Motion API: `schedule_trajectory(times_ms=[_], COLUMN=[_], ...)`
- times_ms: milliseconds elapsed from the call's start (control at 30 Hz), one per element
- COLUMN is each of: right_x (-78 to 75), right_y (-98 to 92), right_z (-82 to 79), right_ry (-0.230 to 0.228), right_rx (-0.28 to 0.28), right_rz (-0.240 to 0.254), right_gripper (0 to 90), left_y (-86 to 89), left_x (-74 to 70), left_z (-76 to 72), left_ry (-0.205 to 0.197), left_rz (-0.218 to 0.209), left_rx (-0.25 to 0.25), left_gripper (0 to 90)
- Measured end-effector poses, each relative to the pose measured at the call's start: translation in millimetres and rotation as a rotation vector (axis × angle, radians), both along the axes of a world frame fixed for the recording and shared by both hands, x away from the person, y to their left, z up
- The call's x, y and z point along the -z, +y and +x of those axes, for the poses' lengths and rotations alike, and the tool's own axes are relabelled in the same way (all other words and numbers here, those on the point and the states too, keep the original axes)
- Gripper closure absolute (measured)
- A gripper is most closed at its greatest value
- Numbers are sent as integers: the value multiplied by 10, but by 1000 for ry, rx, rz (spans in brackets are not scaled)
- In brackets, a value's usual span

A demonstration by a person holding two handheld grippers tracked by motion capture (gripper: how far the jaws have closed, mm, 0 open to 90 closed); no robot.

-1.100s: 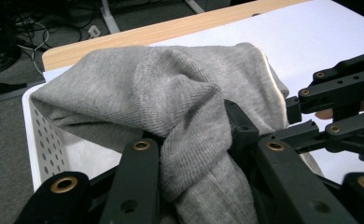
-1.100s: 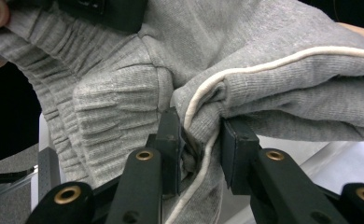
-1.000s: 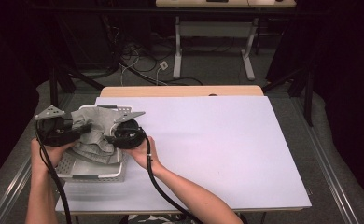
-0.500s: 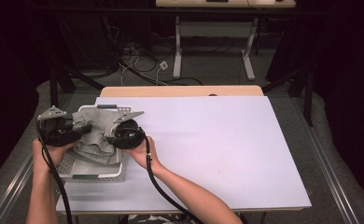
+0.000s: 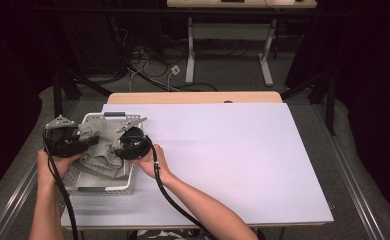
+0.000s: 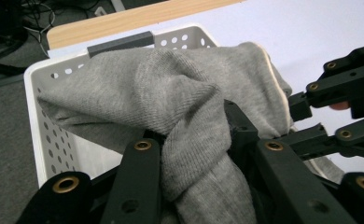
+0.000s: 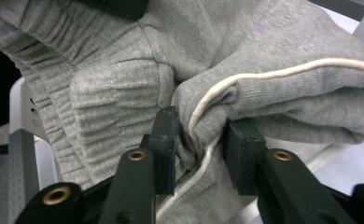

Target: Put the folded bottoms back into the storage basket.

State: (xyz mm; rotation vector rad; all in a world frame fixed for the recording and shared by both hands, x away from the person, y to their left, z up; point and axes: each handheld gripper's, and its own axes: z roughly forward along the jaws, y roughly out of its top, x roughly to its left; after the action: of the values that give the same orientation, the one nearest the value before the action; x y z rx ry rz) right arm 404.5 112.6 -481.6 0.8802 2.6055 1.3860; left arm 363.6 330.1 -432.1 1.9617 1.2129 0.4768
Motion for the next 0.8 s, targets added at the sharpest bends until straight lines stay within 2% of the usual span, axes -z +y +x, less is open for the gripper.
schedule_trajectory(times_ms=[100,167,267,333,367,567,633,800], right_x=[-24,-70,-184,-259,-287,-346,-345,-338], right_y=[-17,-44,-109,-173,-207,-414,-483,-653], right_z=[-10,-32,-74,-103,-113,-129,-124,-143], right_ry=[6,-4,-30,-50,-49,-63,-61,-61], right_rx=[-13,-11,-27,-30,-32,-39,-37,-58], right_rz=[-26,-41,-47,-48,-42,-43,-42,-42], right_gripper=[487,422,368,358,347,300,257,198], left_y=[13,8,-45,-91,-101,-142,-130,-142], left_x=[64,138,292,367,385,405,415,471], left_z=[31,68,150,192,204,230,235,264], left_ry=[25,62,124,150,162,167,168,182], left_rz=[4,17,76,113,109,114,113,153], left_rx=[-1,7,14,13,20,22,20,-1], left_gripper=[721,721,721,720,720,718,717,701])
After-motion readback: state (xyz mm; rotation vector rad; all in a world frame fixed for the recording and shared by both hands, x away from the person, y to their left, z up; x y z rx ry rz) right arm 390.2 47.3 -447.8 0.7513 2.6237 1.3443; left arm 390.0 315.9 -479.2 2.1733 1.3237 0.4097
